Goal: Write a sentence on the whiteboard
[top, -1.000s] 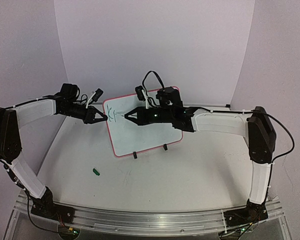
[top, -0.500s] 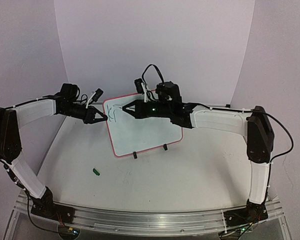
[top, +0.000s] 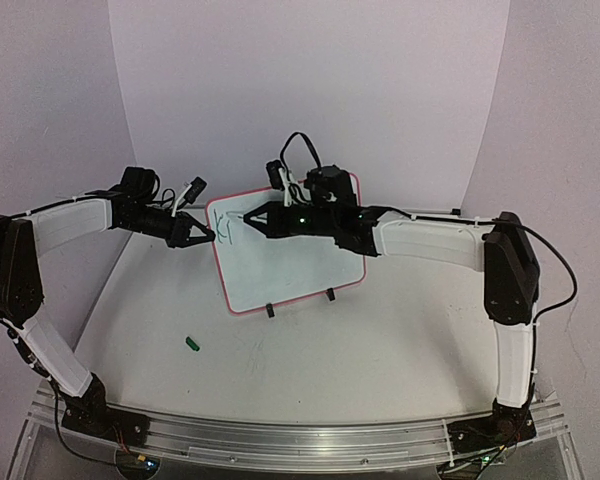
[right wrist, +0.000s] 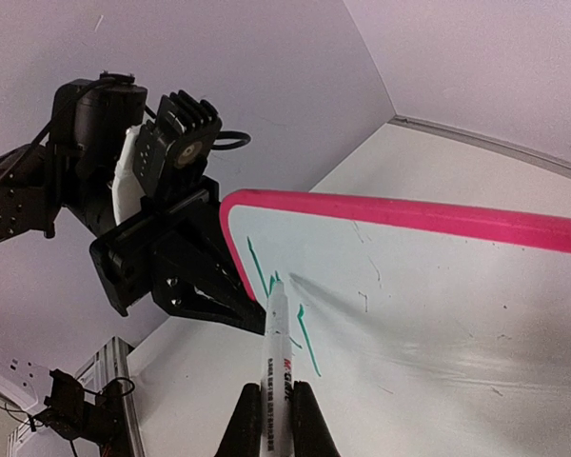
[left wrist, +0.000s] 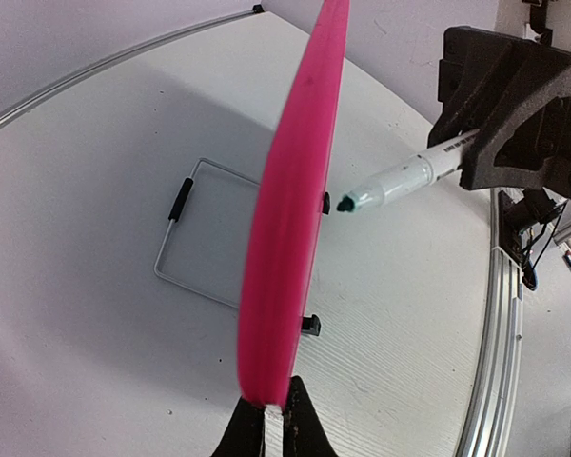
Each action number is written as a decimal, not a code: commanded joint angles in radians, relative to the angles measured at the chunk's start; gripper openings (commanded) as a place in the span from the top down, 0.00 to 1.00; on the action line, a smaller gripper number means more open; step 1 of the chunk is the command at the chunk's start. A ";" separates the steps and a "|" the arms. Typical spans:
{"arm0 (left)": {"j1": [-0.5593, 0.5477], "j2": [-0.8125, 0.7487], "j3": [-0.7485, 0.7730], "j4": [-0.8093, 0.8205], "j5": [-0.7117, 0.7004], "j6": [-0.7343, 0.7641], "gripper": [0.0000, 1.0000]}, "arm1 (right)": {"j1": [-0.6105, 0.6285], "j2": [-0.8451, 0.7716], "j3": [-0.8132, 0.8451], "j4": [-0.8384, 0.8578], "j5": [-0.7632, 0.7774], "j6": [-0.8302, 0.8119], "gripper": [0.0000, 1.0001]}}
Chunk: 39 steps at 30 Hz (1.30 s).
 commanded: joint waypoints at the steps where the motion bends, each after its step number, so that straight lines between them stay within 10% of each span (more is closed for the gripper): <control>1: -0.013 -0.008 0.011 -0.067 -0.073 0.035 1.00 | -0.001 0.024 0.053 0.002 0.018 -0.007 1.00; 39: -0.014 -0.013 0.011 -0.067 -0.080 0.037 1.00 | -0.002 -0.074 -0.071 0.023 0.050 -0.033 1.00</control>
